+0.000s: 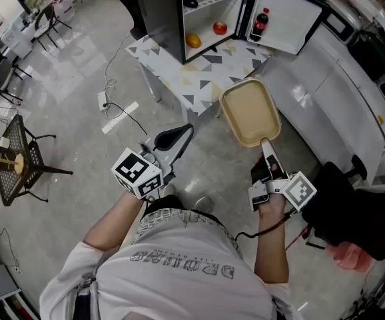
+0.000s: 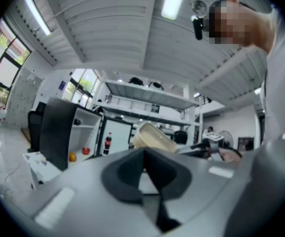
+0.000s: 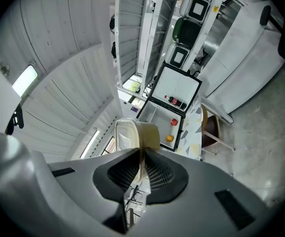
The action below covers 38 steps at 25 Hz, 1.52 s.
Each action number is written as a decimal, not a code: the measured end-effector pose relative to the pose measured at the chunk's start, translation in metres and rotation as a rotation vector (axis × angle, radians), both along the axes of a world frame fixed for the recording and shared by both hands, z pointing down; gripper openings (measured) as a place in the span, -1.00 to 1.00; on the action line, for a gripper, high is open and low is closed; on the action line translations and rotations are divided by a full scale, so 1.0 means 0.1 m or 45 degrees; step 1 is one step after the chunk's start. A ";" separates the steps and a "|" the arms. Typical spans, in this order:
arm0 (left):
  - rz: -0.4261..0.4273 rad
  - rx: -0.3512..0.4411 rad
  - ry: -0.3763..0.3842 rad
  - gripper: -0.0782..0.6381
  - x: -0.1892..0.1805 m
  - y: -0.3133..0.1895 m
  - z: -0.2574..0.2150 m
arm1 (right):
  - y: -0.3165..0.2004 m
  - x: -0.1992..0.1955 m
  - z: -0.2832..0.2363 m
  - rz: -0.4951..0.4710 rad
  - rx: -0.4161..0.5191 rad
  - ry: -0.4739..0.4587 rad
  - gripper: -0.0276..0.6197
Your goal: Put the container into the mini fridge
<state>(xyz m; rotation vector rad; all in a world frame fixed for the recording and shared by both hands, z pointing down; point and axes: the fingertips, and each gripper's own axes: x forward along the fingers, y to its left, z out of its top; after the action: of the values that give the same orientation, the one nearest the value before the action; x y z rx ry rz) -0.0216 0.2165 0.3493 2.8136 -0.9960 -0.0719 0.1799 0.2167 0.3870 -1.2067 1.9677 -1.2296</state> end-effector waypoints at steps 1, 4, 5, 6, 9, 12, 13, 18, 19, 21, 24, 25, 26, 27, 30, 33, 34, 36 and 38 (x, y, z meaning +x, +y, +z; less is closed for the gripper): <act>-0.002 0.002 -0.004 -0.76 0.04 0.01 0.00 | 0.00 0.04 0.01 -0.001 -0.002 0.001 -0.82; -0.006 0.003 -0.013 -0.76 0.13 -0.01 0.00 | -0.01 0.16 0.04 0.002 -0.005 0.002 -0.82; -0.007 0.003 -0.016 -0.76 0.16 -0.02 0.00 | -0.03 0.19 0.05 0.004 -0.007 0.006 -0.82; -0.008 0.002 -0.018 -0.76 0.18 -0.04 0.01 | -0.04 0.22 0.07 0.004 -0.008 0.009 -0.82; -0.005 0.004 -0.020 -0.76 0.27 -0.11 0.03 | -0.10 0.29 0.11 0.003 -0.009 -0.005 -0.82; 0.001 0.006 -0.017 -0.76 0.34 -0.20 0.04 | -0.19 0.35 0.12 0.010 -0.017 -0.009 -0.82; 0.003 0.007 -0.016 -0.76 0.36 -0.24 0.05 | -0.22 0.38 0.13 0.012 -0.018 -0.005 -0.82; 0.005 0.005 -0.007 -0.76 0.43 -0.50 0.07 | -0.47 0.45 0.15 0.008 -0.018 0.004 -0.82; 0.005 0.004 -0.006 -0.76 0.44 -0.57 0.08 | -0.53 0.46 0.16 0.008 -0.021 0.007 -0.82; 0.007 0.002 -0.006 -0.76 0.45 -0.72 0.10 | -0.68 0.48 0.19 0.007 -0.021 0.017 -0.82; 0.011 -0.003 -0.007 -0.76 0.45 -0.96 0.12 | -0.93 0.48 0.21 0.008 -0.022 0.015 -0.82; 0.012 -0.006 -0.007 -0.76 0.44 -1.05 0.13 | -1.02 0.47 0.21 0.009 -0.023 0.011 -0.82; 0.013 -0.009 -0.007 -0.76 0.43 -1.14 0.14 | -1.11 0.46 0.22 0.010 -0.025 0.009 -0.82; 0.013 -0.013 -0.006 -0.76 0.42 -1.23 0.16 | -1.20 0.45 0.23 0.012 -0.030 0.007 -0.82; 0.014 -0.022 -0.005 -0.76 0.38 -1.53 0.20 | -1.49 0.41 0.28 0.018 -0.050 0.007 -0.82; 0.021 -0.028 -0.005 -0.76 0.34 -1.83 0.22 | -1.79 0.37 0.30 0.027 -0.062 0.003 -0.82; 0.023 -0.029 -0.006 -0.76 0.32 -1.93 0.22 | -1.89 0.35 0.31 0.031 -0.068 -0.003 -0.82; 0.027 -0.030 -0.009 -0.76 0.28 -2.13 0.23 | -2.09 0.34 0.33 0.039 -0.077 0.007 -0.82; 0.032 -0.033 -0.014 -0.76 0.24 -2.32 0.24 | -2.30 0.31 0.33 0.043 -0.081 0.019 -0.82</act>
<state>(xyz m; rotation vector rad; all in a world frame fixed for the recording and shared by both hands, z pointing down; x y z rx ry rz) 0.0025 -0.0155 0.3731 2.8054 -0.9565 -0.0409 0.2111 -0.0130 0.4201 -1.2783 1.9240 -1.2790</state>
